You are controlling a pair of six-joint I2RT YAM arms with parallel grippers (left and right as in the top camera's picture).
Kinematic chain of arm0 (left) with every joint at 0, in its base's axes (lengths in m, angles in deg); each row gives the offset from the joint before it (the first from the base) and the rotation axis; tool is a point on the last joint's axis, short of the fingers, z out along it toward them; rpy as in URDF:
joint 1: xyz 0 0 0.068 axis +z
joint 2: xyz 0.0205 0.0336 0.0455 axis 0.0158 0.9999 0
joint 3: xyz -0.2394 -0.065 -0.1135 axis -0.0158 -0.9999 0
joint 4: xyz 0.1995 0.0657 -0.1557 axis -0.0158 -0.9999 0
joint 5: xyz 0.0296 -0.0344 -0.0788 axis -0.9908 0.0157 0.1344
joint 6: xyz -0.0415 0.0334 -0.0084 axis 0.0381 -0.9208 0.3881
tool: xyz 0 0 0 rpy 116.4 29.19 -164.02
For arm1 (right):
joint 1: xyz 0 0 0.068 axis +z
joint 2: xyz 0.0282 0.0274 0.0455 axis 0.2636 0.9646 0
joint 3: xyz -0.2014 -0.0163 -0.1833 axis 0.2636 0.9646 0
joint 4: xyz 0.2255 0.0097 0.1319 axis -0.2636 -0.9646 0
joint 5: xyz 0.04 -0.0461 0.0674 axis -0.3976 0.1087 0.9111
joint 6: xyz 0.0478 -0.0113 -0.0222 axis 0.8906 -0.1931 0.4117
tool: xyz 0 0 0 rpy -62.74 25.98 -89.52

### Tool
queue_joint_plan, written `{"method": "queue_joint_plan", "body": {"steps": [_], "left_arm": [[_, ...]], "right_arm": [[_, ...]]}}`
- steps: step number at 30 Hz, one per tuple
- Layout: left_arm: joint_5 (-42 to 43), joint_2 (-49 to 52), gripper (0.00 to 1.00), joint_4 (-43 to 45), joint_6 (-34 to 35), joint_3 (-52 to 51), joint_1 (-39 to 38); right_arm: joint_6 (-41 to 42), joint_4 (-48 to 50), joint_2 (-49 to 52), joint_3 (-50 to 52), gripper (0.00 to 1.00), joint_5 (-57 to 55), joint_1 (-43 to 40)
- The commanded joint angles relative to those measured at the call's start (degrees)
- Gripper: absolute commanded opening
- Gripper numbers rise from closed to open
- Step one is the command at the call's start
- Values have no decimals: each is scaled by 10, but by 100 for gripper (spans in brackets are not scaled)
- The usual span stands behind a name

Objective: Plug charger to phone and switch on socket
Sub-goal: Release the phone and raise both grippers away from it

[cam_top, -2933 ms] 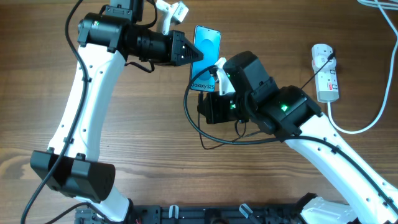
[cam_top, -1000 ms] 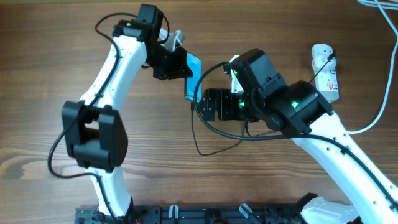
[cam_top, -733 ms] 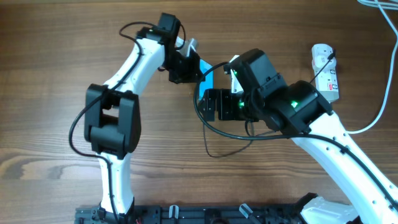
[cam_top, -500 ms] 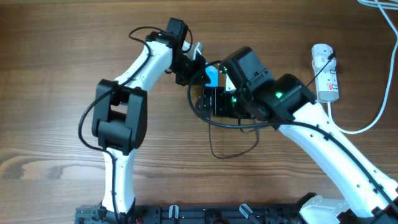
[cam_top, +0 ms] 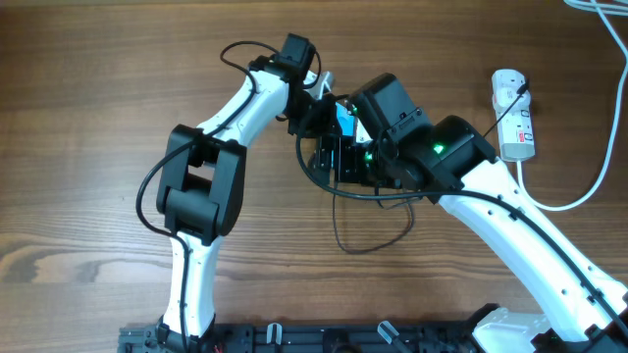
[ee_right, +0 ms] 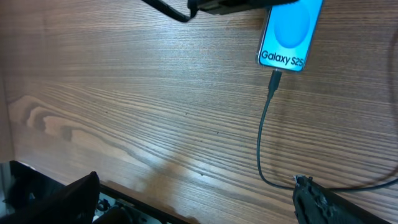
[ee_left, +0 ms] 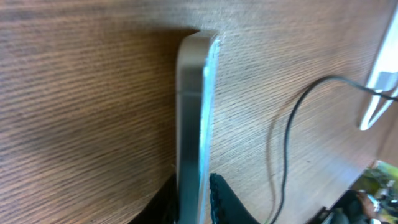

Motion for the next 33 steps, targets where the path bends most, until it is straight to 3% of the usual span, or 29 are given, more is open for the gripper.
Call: {"method": "queue_joint_plan", "body": {"steps": [1, 6, 7, 13, 16, 17, 19, 22, 27, 33], "left_arm": [[-19, 6, 24, -8, -1, 0, -9], [-101, 6, 30, -48, -1, 0, -7], [-115, 6, 38, -54, -1, 0, -7], [-194, 4, 50, -101, -1, 0, 1], [-194, -14, 77, -130, -1, 12, 20], [-198, -28, 98, -144, 0, 20, 28], [-212, -72, 100, -168, -1, 41, 43], [-245, -176, 100, -174, 0, 51, 55], [-316, -339, 100, -151, -1, 51, 56], [-318, -422, 100, -152, -1, 51, 56]], "right_arm": [[6, -1, 7, -10, 100, -12, -1], [6, -8, 7, -10, 100, -29, -2], [6, -10, 7, -10, 100, -29, -2], [-9, -57, 1, -10, 100, -29, -47], [-9, -81, -11, -10, 100, -40, -94], [-18, -85, -15, -10, 100, -40, -113], [-71, -86, -19, -11, 100, -40, -157], [-78, -119, -12, -38, 100, -38, -244], [-153, -227, 62, -184, 100, -91, -387], [-157, -150, 125, -211, 100, -217, -515]]}}
